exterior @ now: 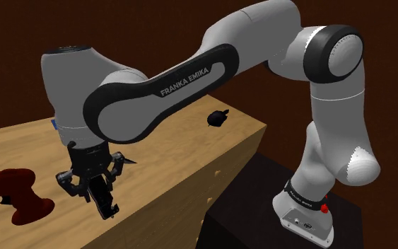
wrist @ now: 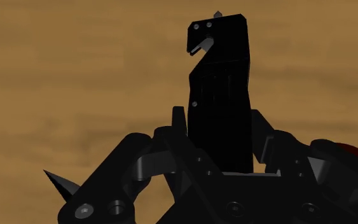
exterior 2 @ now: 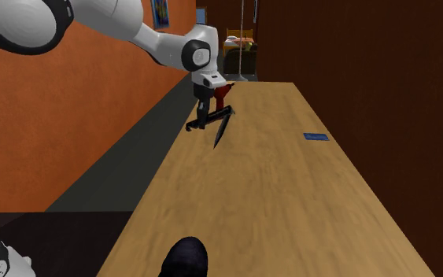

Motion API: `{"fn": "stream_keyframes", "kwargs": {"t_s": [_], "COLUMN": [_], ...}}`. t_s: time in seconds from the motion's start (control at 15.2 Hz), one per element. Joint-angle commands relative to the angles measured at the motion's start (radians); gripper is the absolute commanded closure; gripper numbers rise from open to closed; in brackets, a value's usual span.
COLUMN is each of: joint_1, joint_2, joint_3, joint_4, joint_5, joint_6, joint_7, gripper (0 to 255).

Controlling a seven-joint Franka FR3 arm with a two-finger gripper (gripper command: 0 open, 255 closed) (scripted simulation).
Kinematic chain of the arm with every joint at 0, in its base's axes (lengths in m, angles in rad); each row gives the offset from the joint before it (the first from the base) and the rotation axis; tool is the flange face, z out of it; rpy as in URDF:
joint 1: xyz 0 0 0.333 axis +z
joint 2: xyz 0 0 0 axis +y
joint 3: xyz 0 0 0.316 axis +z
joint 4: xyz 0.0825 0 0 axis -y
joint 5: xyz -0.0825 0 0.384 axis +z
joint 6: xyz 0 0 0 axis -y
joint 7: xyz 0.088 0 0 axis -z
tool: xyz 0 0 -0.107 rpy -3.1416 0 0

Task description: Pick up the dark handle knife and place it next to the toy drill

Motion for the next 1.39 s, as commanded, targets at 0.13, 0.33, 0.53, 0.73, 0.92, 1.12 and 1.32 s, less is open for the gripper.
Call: {"fn": "stream_keyframes", "kwargs": {"t_s": [0.13, 0.33, 0.53, 0.73, 0.92, 1.12, 1.32], "joint_1": [0.0, 0.001, 0.0, -0.002, -0.006, -0.006, -0.006], "joint_2": [0.008, 0.012, 0.011, -0.004, -0.031, -0.031, -0.031], "joint_3": [0.0, -0.001, -0.001, 0.002, 0.008, 0.008, 0.008], "joint_4": [-0.007, -0.003, -0.002, 0.009, 0.064, 0.064, 0.064], "joint_5": [0.0, -0.001, 0.0, 0.005, 0.017, 0.017, 0.017], "joint_6": [-0.002, -0.003, -0.005, -0.03, -0.111, -0.111, -0.111], "joint_7": [-0.002, -0.002, -0.003, -0.005, -0.012, -0.012, -0.012], "gripper": [255, 0, 0, 0, 0, 0, 0]}}
